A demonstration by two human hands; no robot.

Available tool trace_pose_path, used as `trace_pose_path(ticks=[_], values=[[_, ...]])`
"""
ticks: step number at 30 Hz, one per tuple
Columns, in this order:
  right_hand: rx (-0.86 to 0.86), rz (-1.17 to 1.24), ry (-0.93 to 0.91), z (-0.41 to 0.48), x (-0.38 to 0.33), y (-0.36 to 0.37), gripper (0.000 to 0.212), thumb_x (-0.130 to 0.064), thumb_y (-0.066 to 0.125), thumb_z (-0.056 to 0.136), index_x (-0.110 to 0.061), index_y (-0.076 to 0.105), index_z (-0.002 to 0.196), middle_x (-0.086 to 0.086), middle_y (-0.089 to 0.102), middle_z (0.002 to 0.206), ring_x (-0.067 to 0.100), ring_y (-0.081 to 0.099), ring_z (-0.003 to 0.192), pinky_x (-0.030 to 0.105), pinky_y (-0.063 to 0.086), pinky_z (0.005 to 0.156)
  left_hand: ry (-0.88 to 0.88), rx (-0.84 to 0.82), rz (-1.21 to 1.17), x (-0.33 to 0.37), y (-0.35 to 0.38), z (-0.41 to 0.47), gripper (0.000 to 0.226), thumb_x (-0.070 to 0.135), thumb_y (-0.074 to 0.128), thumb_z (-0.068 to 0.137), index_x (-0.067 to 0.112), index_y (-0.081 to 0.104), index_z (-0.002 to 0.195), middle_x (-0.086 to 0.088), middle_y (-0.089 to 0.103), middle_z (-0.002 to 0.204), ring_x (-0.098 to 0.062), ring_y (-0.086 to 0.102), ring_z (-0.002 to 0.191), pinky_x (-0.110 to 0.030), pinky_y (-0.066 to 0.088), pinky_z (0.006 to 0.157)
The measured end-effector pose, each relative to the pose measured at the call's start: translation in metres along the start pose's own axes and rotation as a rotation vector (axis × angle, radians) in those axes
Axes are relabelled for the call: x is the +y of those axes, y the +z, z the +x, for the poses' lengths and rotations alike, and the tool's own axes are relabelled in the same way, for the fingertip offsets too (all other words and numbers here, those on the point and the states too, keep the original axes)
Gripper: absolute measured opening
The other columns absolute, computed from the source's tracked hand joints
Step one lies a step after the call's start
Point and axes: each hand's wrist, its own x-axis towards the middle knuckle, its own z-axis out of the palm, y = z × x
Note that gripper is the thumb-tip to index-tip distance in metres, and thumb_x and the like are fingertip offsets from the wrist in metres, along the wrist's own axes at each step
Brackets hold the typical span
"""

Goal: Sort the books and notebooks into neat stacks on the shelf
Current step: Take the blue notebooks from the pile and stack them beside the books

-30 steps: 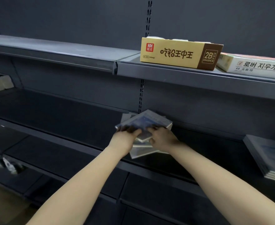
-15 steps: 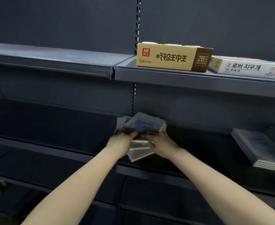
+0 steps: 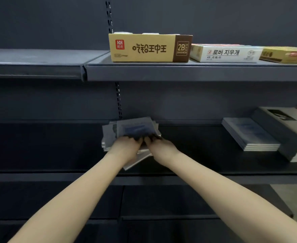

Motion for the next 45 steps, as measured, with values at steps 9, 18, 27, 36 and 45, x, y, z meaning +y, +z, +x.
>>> trace_pose_path(ticks=[9, 18, 27, 36, 45], values=[[0.305, 0.093, -0.016, -0.025, 0.049, 0.012, 0.044, 0.004, 0.073, 0.064, 0.002, 0.067, 0.107, 0.026, 0.068, 0.101, 0.039, 0.068, 0.091, 0.047, 0.054, 0.074, -0.036, 0.162, -0.116, 0.047, -0.003, 0.019, 0.060, 0.006, 0.043, 0.090, 0.006, 0.021, 0.146, -0.018, 0.030, 0.148, -0.034, 0.037, 0.132, -0.042, 0.041, 0.096], [0.268, -0.074, 0.121, -0.076, 0.137, 0.008, 0.049, -0.001, 0.064, 0.056, -0.004, 0.071, 0.105, 0.025, 0.069, 0.101, 0.036, 0.069, 0.091, 0.044, 0.056, 0.072, 0.103, 0.203, -0.179, 0.125, -0.036, 0.077, 0.062, 0.005, 0.038, 0.094, 0.006, 0.010, 0.149, -0.016, 0.015, 0.155, -0.032, 0.016, 0.142, -0.045, 0.013, 0.115], [0.243, -0.191, 0.332, -0.141, 0.242, 0.015, 0.043, -0.013, 0.042, 0.073, -0.007, 0.072, 0.104, 0.023, 0.069, 0.103, 0.034, 0.069, 0.093, 0.039, 0.055, 0.076, 0.254, 0.139, -0.204, 0.236, -0.068, 0.145, 0.064, -0.002, 0.031, 0.096, 0.007, -0.002, 0.150, -0.014, -0.001, 0.158, -0.029, -0.002, 0.146, -0.047, 0.006, 0.116], [0.007, 0.008, 0.530, -0.217, 0.336, 0.065, 0.048, -0.016, 0.038, 0.100, -0.016, 0.029, 0.148, 0.016, 0.023, 0.154, 0.031, 0.021, 0.143, 0.035, 0.022, 0.115, 0.290, -0.066, -0.528, 0.366, -0.057, 0.194, 0.048, 0.014, 0.026, 0.100, 0.010, 0.023, 0.148, -0.018, 0.016, 0.155, -0.036, 0.011, 0.142, -0.049, 0.005, 0.115], [0.060, 0.069, 0.552, -0.208, 0.364, 0.075, 0.046, -0.014, 0.038, 0.100, -0.009, 0.034, 0.145, 0.018, 0.027, 0.152, 0.035, 0.030, 0.139, 0.041, 0.028, 0.113, 0.228, 0.091, -0.257, 0.395, -0.056, 0.215, 0.038, 0.006, 0.032, 0.094, 0.003, 0.037, 0.132, -0.022, 0.042, 0.133, -0.041, 0.036, 0.126, -0.052, 0.038, 0.100]])
